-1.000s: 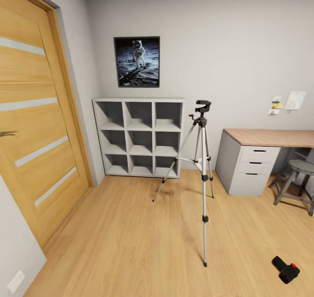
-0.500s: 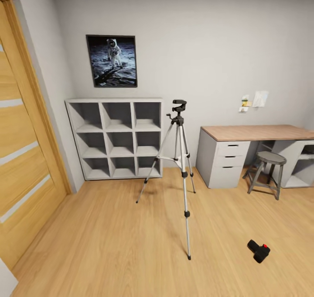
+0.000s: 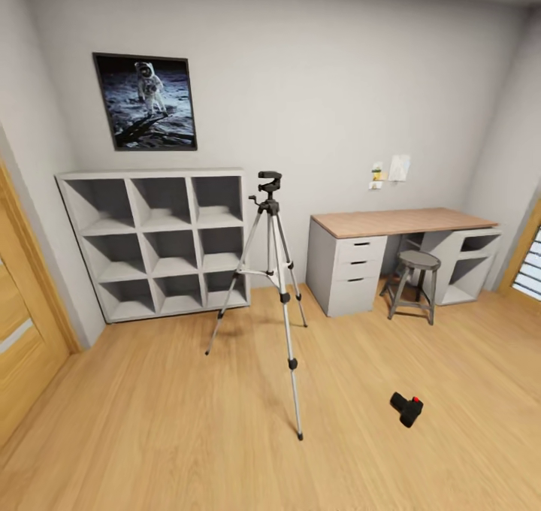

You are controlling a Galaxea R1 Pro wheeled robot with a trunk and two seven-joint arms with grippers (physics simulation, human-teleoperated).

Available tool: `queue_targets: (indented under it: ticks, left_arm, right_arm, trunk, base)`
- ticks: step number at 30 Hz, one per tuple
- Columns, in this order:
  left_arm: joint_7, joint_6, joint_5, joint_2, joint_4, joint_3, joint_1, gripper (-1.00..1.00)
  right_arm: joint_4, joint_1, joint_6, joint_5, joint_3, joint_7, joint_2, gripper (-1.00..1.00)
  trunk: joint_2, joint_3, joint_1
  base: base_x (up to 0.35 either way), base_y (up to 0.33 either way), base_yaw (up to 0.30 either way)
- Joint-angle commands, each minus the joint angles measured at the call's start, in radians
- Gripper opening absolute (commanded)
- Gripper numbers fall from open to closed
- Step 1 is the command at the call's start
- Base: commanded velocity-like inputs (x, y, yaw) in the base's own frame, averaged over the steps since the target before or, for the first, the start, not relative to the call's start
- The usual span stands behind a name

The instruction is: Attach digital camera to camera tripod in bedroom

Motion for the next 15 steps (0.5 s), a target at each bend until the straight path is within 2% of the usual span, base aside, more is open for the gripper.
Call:
queue_targets:
  ticks: [1,15]
  left_arm:
    - [0.000,-0.001,0.002,0.000,-0.002,0.001,0.001,1.00]
    - [0.000,-0.001,0.002,-0.001,-0.002,0.001,0.001,1.00]
  right_arm:
    - [-0.001,0.000,-0.002,0.000,-0.008,0.003,0.000,1.00]
    - [-0.001,0.000,-0.002,0.000,-0.008,0.003,0.000,1.00]
  trunk:
    - [0.000,-0.001,0.000]
    - [0.000,-0.001,0.000]
  base:
    - [0.000,0.000,-0.300]
    - [0.000,0.000,-0.300]
